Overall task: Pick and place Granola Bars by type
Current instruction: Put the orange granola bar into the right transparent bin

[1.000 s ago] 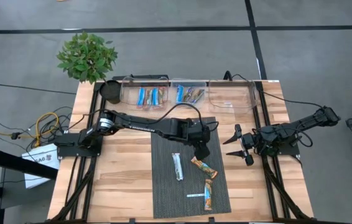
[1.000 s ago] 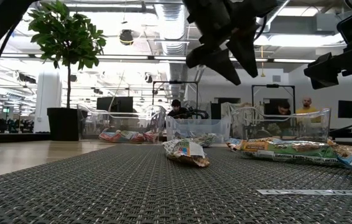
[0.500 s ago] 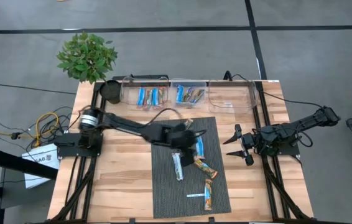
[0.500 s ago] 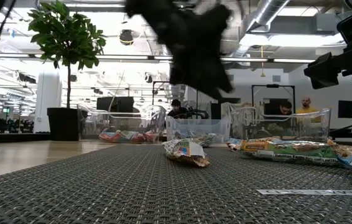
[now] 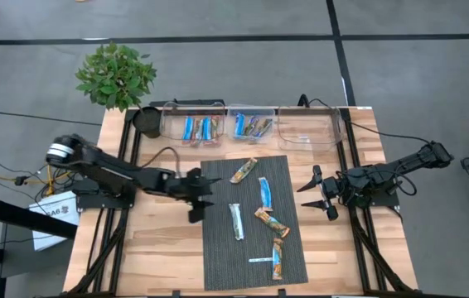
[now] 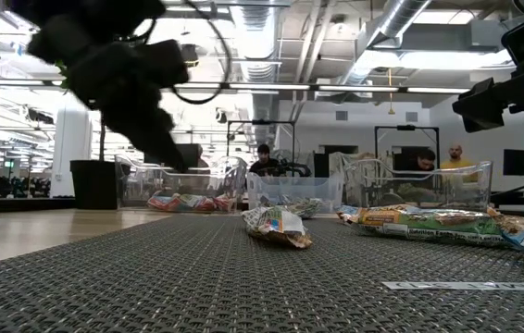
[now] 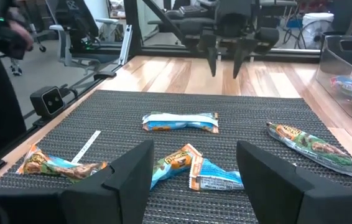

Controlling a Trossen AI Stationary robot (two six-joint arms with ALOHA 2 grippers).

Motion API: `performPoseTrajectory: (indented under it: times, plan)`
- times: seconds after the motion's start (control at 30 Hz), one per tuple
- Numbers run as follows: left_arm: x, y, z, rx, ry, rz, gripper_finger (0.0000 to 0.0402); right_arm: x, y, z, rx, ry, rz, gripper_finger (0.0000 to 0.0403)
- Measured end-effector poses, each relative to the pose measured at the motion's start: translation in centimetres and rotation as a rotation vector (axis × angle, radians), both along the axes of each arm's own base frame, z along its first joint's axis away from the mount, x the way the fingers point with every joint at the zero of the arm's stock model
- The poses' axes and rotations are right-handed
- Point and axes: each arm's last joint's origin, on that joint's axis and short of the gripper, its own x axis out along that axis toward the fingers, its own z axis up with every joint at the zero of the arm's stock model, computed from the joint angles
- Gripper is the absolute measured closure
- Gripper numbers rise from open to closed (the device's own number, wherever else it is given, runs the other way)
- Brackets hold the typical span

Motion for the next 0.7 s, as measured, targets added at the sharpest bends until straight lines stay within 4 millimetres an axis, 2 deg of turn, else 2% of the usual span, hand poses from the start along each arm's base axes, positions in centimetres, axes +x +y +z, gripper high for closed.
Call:
performPoseTrajectory:
  times: [0.17, 0.33, 0.7]
  plan:
    - [-3.8, 0.4, -1.1, -0.004, -0.027, -0.013, 0.0217, 0.0, 0.0, 0.0, 0.000, -0.002, 0.000, 0.0182]
    - [-6.4, 0.8, -1.7, 0.021, -0.071, -0.040, 0.0217, 0.0, 0.0, 0.0, 0.000, -0.001, 0.000, 0.0182]
    - [-9.7, 1.5, -2.8, 0.090, -0.181, -0.052, 0.0217, 0.0, 0.0, 0.0, 0.000, -0.001, 0.000, 0.0182]
